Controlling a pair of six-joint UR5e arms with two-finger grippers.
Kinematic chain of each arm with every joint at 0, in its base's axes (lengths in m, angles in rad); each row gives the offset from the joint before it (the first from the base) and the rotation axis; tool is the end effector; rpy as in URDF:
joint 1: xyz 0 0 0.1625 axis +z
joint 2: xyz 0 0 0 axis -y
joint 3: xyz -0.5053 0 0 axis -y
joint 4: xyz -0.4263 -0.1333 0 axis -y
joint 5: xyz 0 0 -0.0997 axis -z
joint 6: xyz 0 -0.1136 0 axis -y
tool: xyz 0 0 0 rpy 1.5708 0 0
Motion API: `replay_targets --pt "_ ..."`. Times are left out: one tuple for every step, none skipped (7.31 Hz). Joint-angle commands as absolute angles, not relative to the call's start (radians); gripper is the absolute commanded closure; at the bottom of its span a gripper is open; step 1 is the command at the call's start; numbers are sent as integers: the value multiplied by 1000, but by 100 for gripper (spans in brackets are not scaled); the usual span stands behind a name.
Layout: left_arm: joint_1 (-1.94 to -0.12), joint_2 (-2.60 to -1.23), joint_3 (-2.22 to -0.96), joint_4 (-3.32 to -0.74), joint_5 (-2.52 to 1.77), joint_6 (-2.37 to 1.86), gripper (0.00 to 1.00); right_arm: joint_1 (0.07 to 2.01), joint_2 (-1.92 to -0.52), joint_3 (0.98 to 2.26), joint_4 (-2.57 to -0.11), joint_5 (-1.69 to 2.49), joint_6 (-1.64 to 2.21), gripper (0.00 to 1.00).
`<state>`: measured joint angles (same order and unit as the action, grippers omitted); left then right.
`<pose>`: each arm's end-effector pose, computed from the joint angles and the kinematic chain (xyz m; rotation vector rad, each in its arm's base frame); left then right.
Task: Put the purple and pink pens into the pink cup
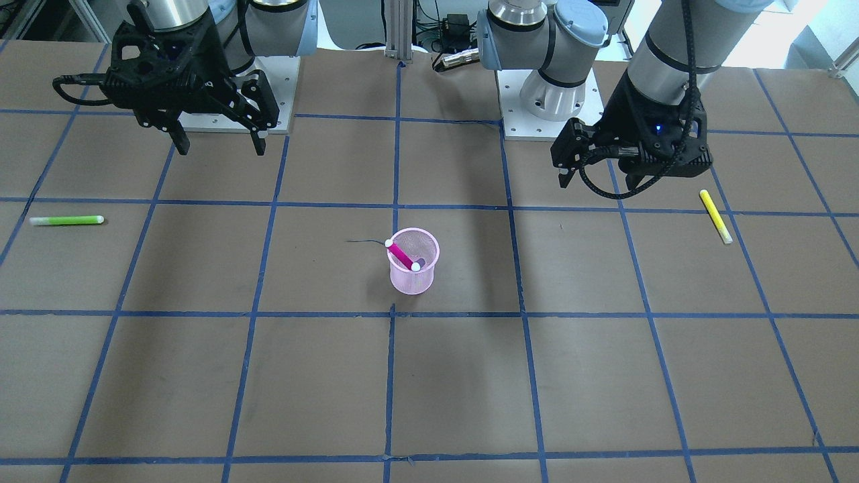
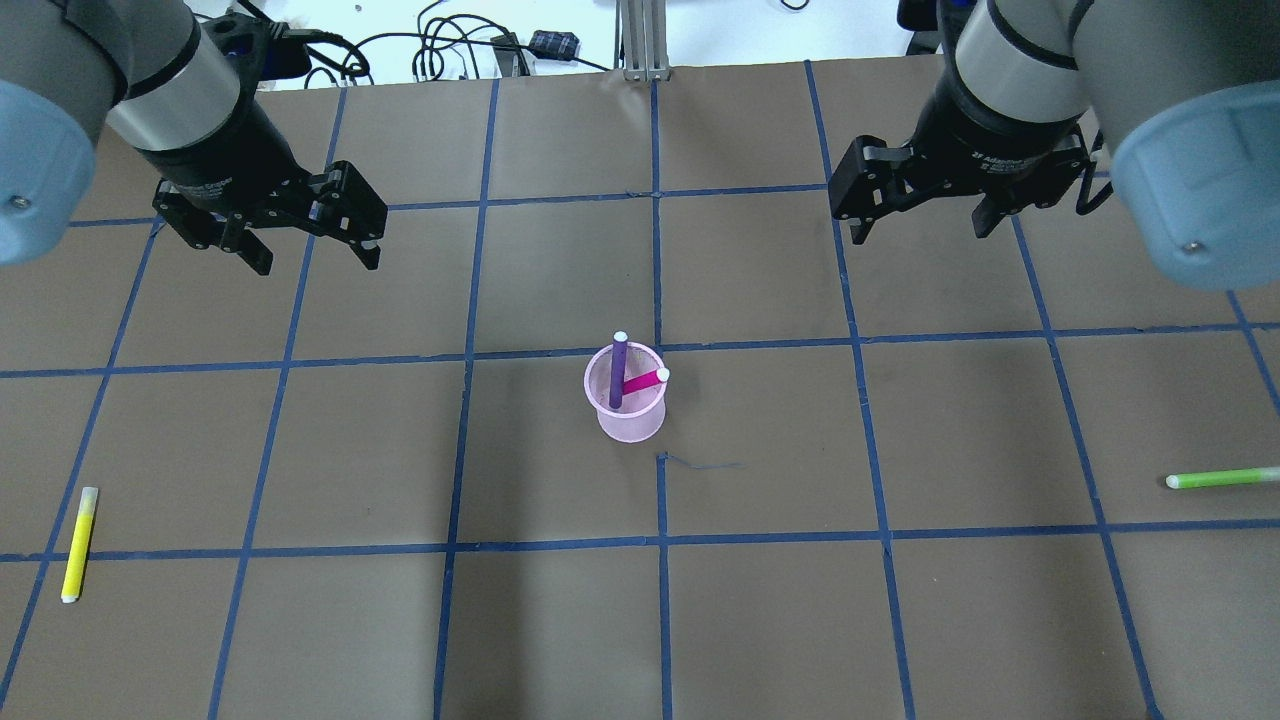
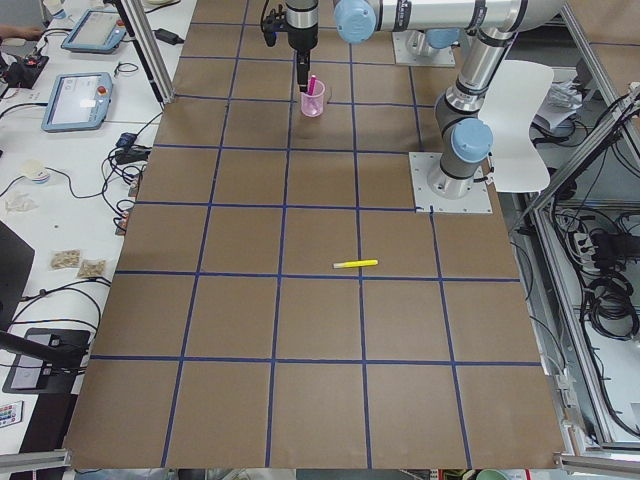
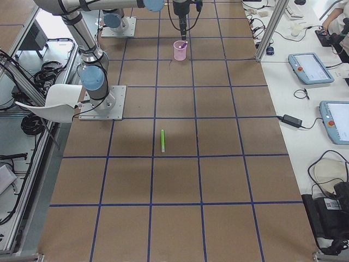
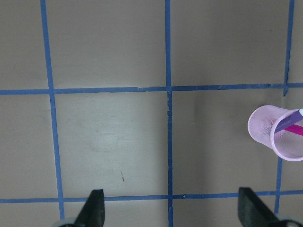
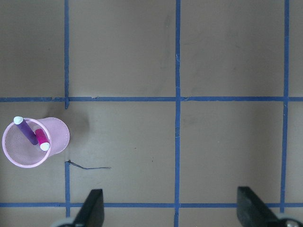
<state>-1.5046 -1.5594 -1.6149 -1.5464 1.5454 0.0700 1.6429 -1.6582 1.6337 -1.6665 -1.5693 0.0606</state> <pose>-0.1016 -0.5269 0.5394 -0.0058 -3.1157 -0.0102 0.1688 -0.4838 0.5755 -0.0181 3.1265 -0.1876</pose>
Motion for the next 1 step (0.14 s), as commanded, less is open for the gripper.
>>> replay_targets --pt "-1503 -1563 -1617 -1540 1534 67 0 1643 -1658 1634 -1666 -1569 60 0"
